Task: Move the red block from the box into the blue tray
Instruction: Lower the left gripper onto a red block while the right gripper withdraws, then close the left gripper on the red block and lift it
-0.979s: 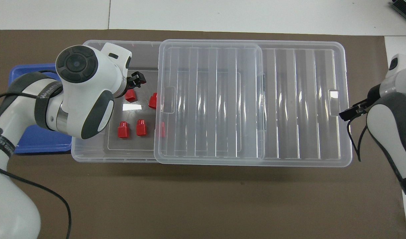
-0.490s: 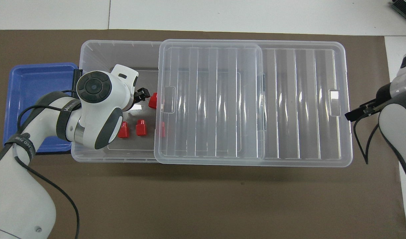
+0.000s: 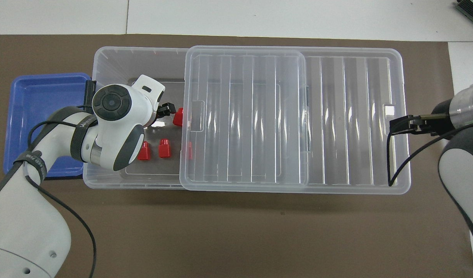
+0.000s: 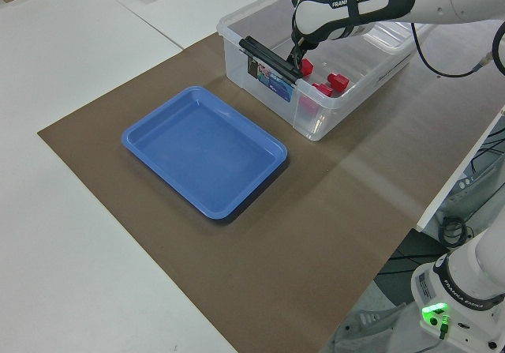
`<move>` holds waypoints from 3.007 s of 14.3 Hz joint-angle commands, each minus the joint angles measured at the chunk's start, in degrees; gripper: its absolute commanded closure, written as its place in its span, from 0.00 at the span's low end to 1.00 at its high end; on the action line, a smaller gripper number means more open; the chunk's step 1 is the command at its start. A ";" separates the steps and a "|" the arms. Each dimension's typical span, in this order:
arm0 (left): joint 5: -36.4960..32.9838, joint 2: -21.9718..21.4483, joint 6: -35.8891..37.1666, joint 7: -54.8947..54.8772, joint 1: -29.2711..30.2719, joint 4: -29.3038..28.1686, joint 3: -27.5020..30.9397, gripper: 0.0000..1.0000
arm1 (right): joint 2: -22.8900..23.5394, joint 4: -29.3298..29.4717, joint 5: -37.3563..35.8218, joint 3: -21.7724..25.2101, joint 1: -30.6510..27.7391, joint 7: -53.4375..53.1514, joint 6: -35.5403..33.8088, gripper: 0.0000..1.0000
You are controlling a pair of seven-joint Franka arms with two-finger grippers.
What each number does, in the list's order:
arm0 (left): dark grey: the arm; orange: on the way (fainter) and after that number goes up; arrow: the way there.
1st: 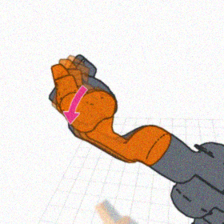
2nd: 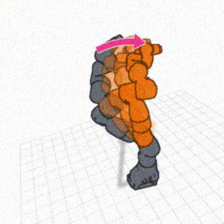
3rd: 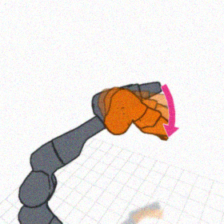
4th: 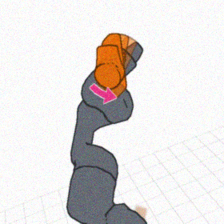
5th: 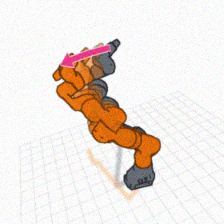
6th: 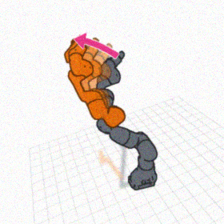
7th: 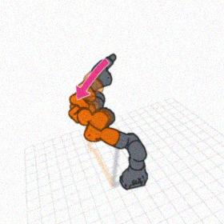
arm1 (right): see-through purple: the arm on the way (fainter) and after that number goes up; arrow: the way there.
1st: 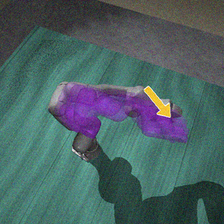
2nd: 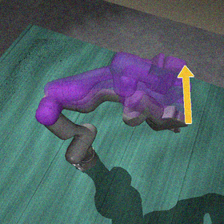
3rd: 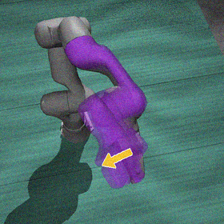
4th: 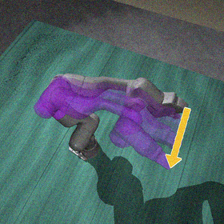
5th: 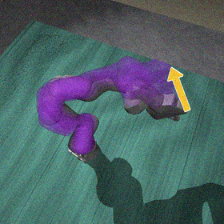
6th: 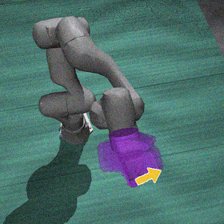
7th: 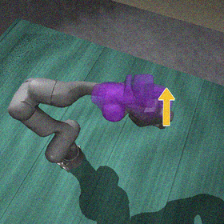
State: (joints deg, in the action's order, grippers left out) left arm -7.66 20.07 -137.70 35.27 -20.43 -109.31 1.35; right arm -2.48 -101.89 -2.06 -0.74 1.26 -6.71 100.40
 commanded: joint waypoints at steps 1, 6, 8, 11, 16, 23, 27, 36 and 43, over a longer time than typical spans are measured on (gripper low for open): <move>-1.04 0.85 -0.99 -5.55 1.09 0.33 0.14 0.00 | 0.02 4.39 -0.49 -2.68 -1.35 -5.85 -3.09 0.01; -0.96 2.87 -4.59 -7.32 1.62 1.21 0.14 0.00 | 1.33 12.58 -0.40 -2.16 -1.17 -7.52 -10.73 0.01; -0.96 3.22 -6.17 -7.32 1.80 1.21 0.23 0.00 | 1.86 13.82 -0.67 -1.98 -1.17 -7.53 -12.15 0.01; -1.04 3.75 -7.23 -7.50 2.32 1.56 0.23 0.00 | 1.60 13.04 -0.14 -2.16 -1.70 -7.00 -13.39 0.00; -1.04 5.07 -7.49 -7.94 3.12 3.76 0.32 0.00 | 1.42 12.59 0.12 -2.16 -1.61 -5.86 -13.04 0.00; -1.04 5.42 -8.90 -7.76 2.94 3.23 0.32 0.00 | 1.34 12.33 0.39 -2.24 -0.91 -5.06 -12.68 0.00; -0.96 5.51 -9.16 -7.58 2.94 3.14 0.23 0.00 | 1.34 12.24 0.39 -2.33 -0.91 -4.98 -12.77 0.00; -0.96 5.51 -9.69 -7.23 2.76 2.35 0.23 0.28 | 1.16 11.80 0.39 -2.16 -1.52 -4.89 -12.95 0.00; -0.96 5.42 -9.52 -7.49 2.94 2.18 0.23 1.00 | 1.07 11.89 0.39 -2.16 -1.61 -4.89 -13.04 0.00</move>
State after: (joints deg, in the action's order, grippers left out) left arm -7.67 25.03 -146.25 27.90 -17.74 -106.85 1.54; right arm -1.48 -90.15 -2.04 -2.61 0.39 -12.91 87.88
